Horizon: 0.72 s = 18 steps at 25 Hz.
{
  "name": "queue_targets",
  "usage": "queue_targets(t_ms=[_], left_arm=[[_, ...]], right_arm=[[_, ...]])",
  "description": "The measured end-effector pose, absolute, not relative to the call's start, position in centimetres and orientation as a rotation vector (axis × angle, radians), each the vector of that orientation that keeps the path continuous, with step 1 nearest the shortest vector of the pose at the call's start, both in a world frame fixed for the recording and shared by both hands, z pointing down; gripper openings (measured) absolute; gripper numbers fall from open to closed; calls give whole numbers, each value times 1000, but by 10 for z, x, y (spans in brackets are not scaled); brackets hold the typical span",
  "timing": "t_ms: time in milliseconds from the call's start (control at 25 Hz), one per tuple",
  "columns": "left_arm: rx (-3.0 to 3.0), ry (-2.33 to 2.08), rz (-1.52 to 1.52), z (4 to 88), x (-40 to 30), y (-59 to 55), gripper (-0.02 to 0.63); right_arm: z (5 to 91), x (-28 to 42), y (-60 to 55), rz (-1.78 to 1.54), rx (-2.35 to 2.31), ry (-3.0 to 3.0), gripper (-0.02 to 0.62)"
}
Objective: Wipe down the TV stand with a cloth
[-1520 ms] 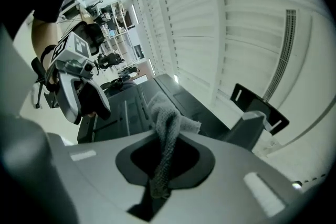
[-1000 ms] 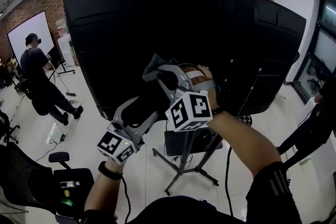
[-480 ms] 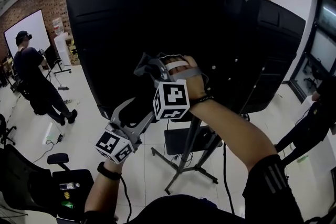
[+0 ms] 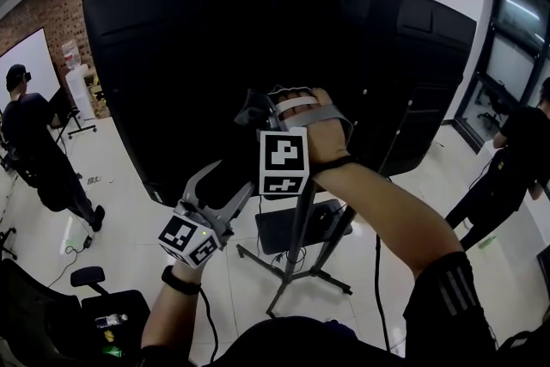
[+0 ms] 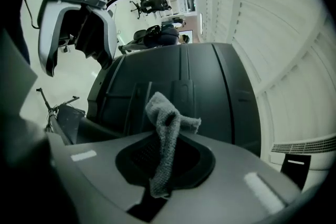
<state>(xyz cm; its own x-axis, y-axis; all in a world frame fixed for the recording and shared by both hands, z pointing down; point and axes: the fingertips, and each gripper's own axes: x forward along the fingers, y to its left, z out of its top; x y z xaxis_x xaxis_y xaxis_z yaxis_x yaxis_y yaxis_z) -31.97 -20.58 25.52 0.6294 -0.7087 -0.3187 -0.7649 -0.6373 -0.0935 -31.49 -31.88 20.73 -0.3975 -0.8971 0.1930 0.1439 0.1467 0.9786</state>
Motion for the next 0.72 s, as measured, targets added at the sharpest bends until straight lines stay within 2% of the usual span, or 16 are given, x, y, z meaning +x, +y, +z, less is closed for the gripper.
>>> queue_targets(t_ms=[400, 720], left_arm=[[-2674, 1138, 388, 255, -304, -209, 282], [-2675, 1218, 387, 270, -330, -209, 282]], right_arm=[[205, -280, -324, -1360, 822, -1433, 23], [221, -337, -287, -1407, 729, -1646, 23]])
